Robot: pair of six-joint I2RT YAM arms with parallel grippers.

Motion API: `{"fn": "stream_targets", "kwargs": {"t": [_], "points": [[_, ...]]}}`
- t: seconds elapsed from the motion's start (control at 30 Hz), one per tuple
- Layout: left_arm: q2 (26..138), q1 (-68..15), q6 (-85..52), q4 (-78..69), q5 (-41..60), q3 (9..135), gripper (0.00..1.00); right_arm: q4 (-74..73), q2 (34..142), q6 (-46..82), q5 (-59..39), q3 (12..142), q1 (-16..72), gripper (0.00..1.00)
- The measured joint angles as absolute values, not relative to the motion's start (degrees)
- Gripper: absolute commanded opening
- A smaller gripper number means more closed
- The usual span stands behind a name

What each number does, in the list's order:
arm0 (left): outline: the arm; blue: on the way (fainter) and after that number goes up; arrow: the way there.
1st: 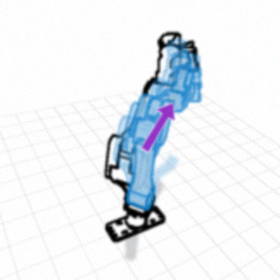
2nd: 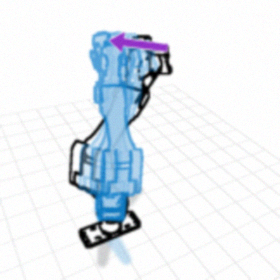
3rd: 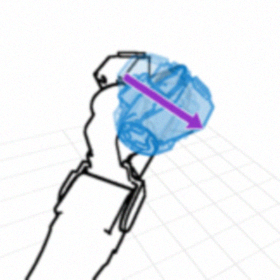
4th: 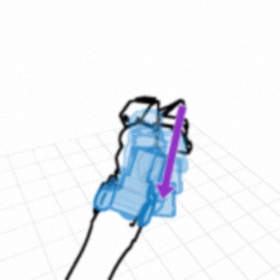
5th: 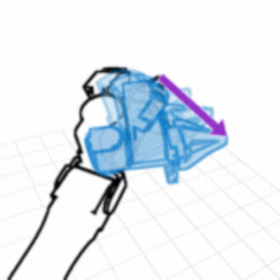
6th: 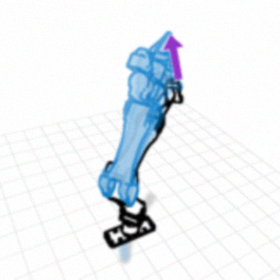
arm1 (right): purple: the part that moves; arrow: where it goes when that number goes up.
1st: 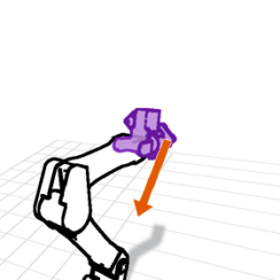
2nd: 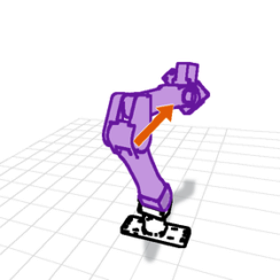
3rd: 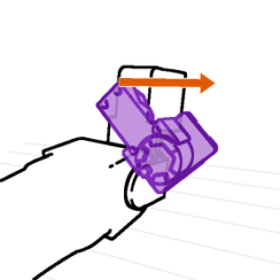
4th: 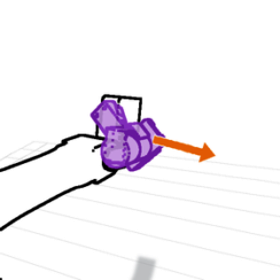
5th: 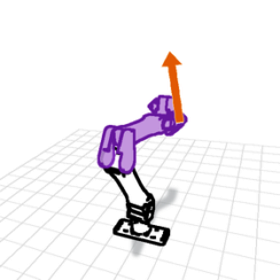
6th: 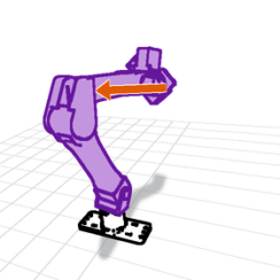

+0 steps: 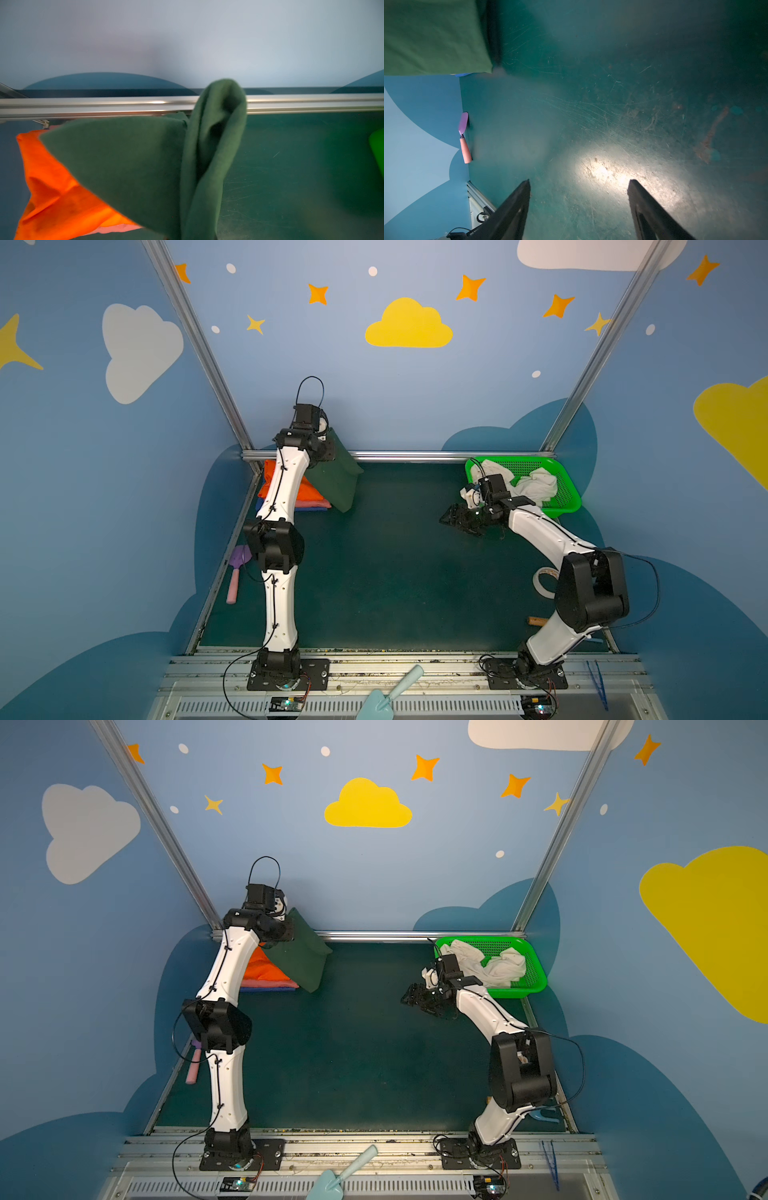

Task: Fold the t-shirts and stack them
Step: 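Carry the green shirt with the left gripper onto the folded shirt stack, then open the left gripper to release the shirt on the stack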

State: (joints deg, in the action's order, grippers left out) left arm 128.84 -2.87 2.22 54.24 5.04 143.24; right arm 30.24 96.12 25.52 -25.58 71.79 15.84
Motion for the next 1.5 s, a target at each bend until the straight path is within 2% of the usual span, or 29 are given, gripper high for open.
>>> {"fn": "stream_targets", "kwargs": {"t": [0.33, 0.67, 0.93, 1.1, 1.17, 1.23, 1.27, 1.3, 1.33, 1.4, 1.5], "points": [[127.7, 3.8, 2.0, 53.7, 9.0, 143.8, 0.05, 30.2, 97.4, 25.7, -26.0, 71.8, 15.8, 0.75], [128.6, 11.3, -0.2, 50.4, 17.4, 142.6, 0.05, 30.7, 99.7, 26.1, -25.9, 72.9, 16.4, 0.75], [137.5, 15.5, -0.3, 46.3, 20.7, 142.6, 0.05, 31.4, 100.4, 26.1, -24.7, 74.1, 17.5, 0.75], [144.4, 16.6, -0.9, 44.8, 17.8, 144.0, 0.05, 31.8, 101.7, 26.6, -23.9, 74.1, 18.1, 0.75], [145.6, 16.8, -1.2, 44.4, 15.7, 144.6, 0.13, 32.3, 102.5, 26.7, -23.5, 74.5, 18.4, 0.75], [146.0, 16.8, -1.8, 44.3, 13.0, 144.9, 0.16, 32.8, 103.3, 26.7, -23.2, 75.3, 18.8, 0.75], [146.0, 16.7, -2.1, 44.3, 11.9, 145.2, 0.25, 33.0, 103.5, 26.7, -23.1, 75.6, 18.9, 0.75], [146.0, 16.7, -2.3, 44.2, 10.4, 145.7, 0.44, 33.3, 103.6, 26.7, -22.9, 76.0, 19.0, 0.75], [146.0, 16.5, -2.5, 44.0, 8.8, 146.2, 0.55, 33.4, 103.6, 26.7, -22.9, 76.2, 19.2, 0.75], [146.0, 16.2, -3.2, 43.0, 5.4, 146.8, 0.64, 33.7, 103.6, 26.7, -22.8, 76.7, 19.3, 0.75], [145.9, 16.1, -4.4, 42.6, -1.5, 147.1, 0.83, 33.8, 103.6, 26.6, -22.5, 76.9, 19.4, 0.75]]}}
